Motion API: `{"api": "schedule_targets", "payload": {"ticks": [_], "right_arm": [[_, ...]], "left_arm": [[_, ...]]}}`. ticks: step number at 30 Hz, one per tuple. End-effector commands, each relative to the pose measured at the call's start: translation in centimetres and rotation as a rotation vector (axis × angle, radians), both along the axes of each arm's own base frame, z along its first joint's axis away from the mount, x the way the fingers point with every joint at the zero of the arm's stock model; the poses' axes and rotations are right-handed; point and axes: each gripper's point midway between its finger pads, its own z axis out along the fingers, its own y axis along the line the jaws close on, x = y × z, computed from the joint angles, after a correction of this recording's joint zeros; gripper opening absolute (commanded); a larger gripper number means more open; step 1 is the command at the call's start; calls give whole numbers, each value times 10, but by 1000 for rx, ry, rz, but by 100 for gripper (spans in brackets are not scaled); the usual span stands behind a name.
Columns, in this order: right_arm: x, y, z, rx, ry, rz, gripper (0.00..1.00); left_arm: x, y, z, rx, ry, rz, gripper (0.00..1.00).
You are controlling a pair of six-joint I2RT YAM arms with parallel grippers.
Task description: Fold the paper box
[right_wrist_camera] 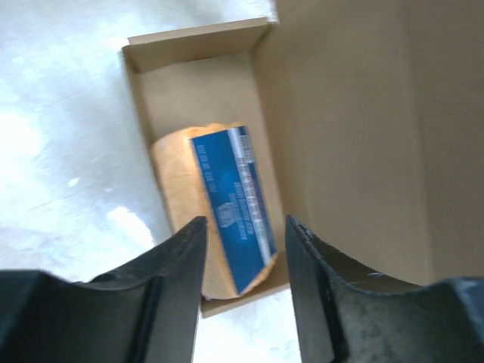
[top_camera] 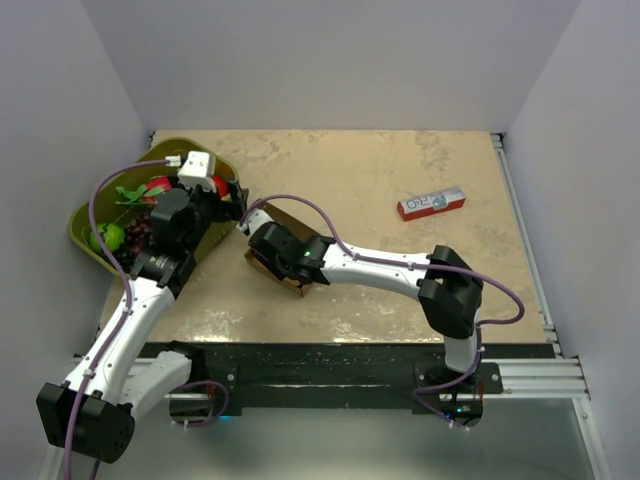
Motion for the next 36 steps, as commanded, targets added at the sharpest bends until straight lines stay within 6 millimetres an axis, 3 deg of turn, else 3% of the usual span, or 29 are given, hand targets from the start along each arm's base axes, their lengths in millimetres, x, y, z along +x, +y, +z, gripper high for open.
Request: {"api": "schedule_targets", "payload": {"ticks": [1, 12, 18, 24, 26, 31, 35, 36], "right_arm": [[-5, 11, 8, 78, 32, 53, 52], [2, 3, -24, 28, 62, 30, 56], [1, -1, -40, -5, 82, 27, 53], [4, -11, -48, -44, 66, -1, 42], [4, -11, -47, -45, 64, -1, 44], [2, -10, -27, -1, 64, -9, 54], [-10, -8, 9, 71, 62, 15, 60], [-18, -4, 14, 83, 65, 38, 66]], "left_arm": [[2, -1, 7, -19, -28, -1, 98], [3, 5, 8, -15, -26, 32, 99], [4, 8, 8, -15, -28, 43, 99], [4, 8, 9, -18, -29, 42, 99], [4, 8, 9, -18, -29, 42, 99], [4, 9, 8, -17, -26, 43, 99], [5, 11, 9, -16, -29, 49, 100], [5, 12, 10, -17, -32, 52, 100]]}}
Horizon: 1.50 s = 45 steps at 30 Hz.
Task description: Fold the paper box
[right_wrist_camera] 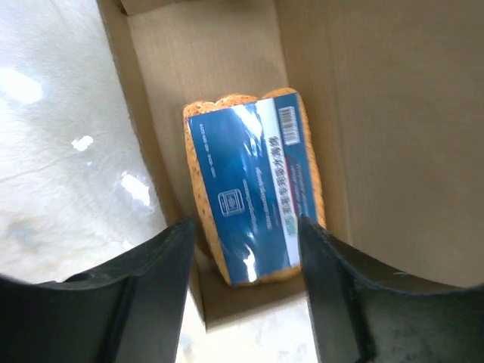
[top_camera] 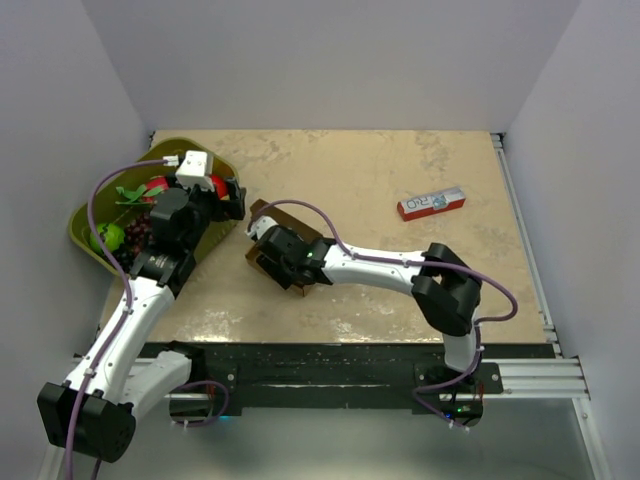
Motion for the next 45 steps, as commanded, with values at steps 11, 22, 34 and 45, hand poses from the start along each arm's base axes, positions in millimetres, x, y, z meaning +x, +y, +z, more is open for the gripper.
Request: {"api": "schedule_targets", "payload": {"ticks": [11, 22, 34, 45], "right_arm": [[-43, -26, 132, 268, -66, -101, 85], [-11, -101, 100, 278, -40, -278, 89], [21, -82, 52, 185, -123, -184, 63], [1, -95, 64, 149, -111, 38, 16]], "left_arm": [[0, 13, 14, 10, -56, 27, 100], [3, -20, 10, -6, -55, -152, 100], [4, -32, 3, -7, -37, -220, 100], [-17, -81, 2, -59, -31, -533, 98]]}}
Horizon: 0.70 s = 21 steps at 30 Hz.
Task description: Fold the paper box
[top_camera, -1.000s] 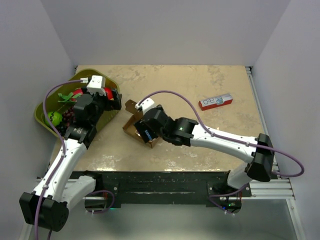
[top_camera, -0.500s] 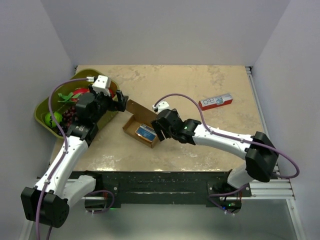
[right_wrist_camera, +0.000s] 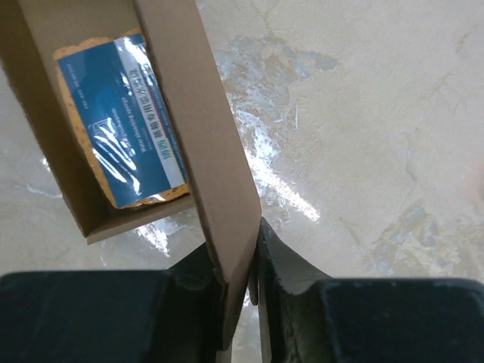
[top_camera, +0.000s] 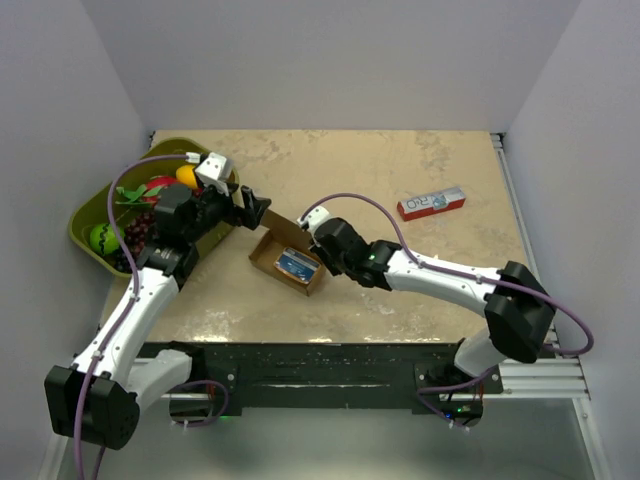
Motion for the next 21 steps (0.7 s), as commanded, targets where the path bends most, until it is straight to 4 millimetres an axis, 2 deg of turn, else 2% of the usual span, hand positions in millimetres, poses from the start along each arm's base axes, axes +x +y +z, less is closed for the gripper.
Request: {"api": "schedule_targets", "payload": {"ticks": [1, 2, 4, 6, 8, 9, 10, 11, 12, 13, 15, 16, 18, 19, 21], "right_arm": [[-14, -2, 24, 18, -30, 181, 13], [-18, -3, 32, 30, -39, 203, 6], [-27, -10, 32, 5, -16, 247, 3], [-30, -12, 46, 17, -12, 268, 0], [-35, -19, 47, 5, 35, 290, 0], [-34, -18, 54, 8, 40, 308, 0], [-37, -21, 50, 0, 78, 327, 0], [-33, -27, 48, -6, 95, 316, 0], [-29, -27, 50, -12, 103, 330, 0], [-30, -35, 39, -60, 151, 324, 0], [-28, -41, 33, -84, 202, 334, 0], [-27, -43, 25, -103, 234, 336, 0], [-24, -44, 26, -95, 269, 347, 0], [-25, -44, 23, -96, 287, 357, 0], [-25, -43, 26, -88, 302, 371, 0]], "left_arm": [[-21, -37, 10, -42, -32, -266, 96], [-26, -40, 4, -51, -14, -294, 95], [-36, -46, 2, -89, -10, -334, 91], [-45, -42, 2, -95, -18, -316, 91], [-50, -32, 10, -93, -54, -261, 91], [-52, -30, 3, -107, -35, -237, 92], [-52, -25, 1, -115, -33, -202, 92], [-58, -23, 3, -132, -47, -195, 92], [-62, -24, -6, -168, -32, -190, 92], [-65, -23, -10, -185, -30, -183, 92], [-72, -20, -5, -231, -65, -166, 92], [-72, -18, -17, -240, -44, -142, 92], [-76, -17, -20, -278, -40, -133, 92], [-78, -18, -33, -288, -13, -131, 92], [-79, -17, -42, -307, 6, -118, 92]]}}
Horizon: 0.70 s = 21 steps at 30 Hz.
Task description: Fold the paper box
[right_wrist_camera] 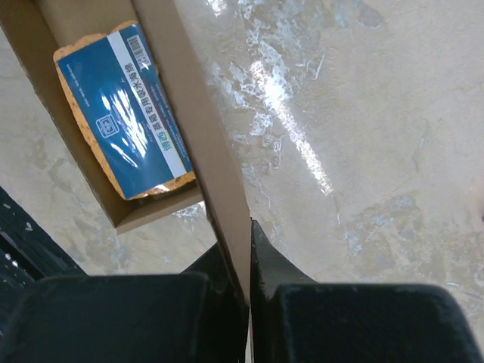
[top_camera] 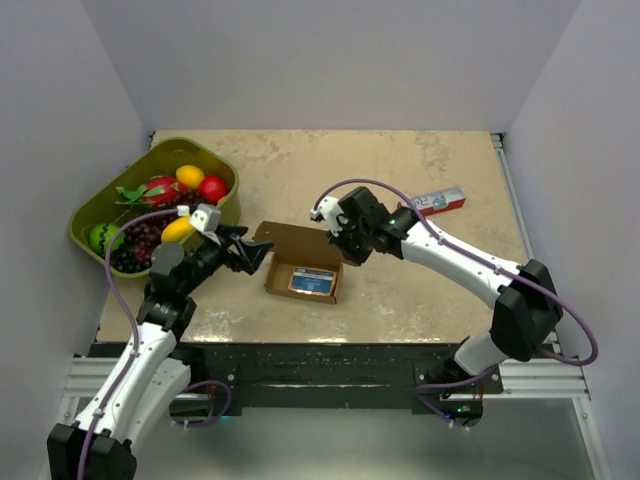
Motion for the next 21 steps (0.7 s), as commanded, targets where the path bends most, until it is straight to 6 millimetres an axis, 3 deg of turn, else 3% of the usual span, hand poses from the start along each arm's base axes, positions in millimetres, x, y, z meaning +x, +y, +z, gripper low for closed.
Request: {"api": "schedule_targets", "payload": {"ticks": [1, 10, 21], "right_arm": [[-13, -1, 8, -4, 76, 89, 0], [-14, -9, 4, 5, 120, 113, 0], [-16, -8, 4, 12, 127, 121, 0]], "left_arm": [[3, 6, -14, -85, 35, 67, 92], [9, 20, -66, -76, 43, 162, 92], [26, 17, -78, -2, -49, 143, 95]]}}
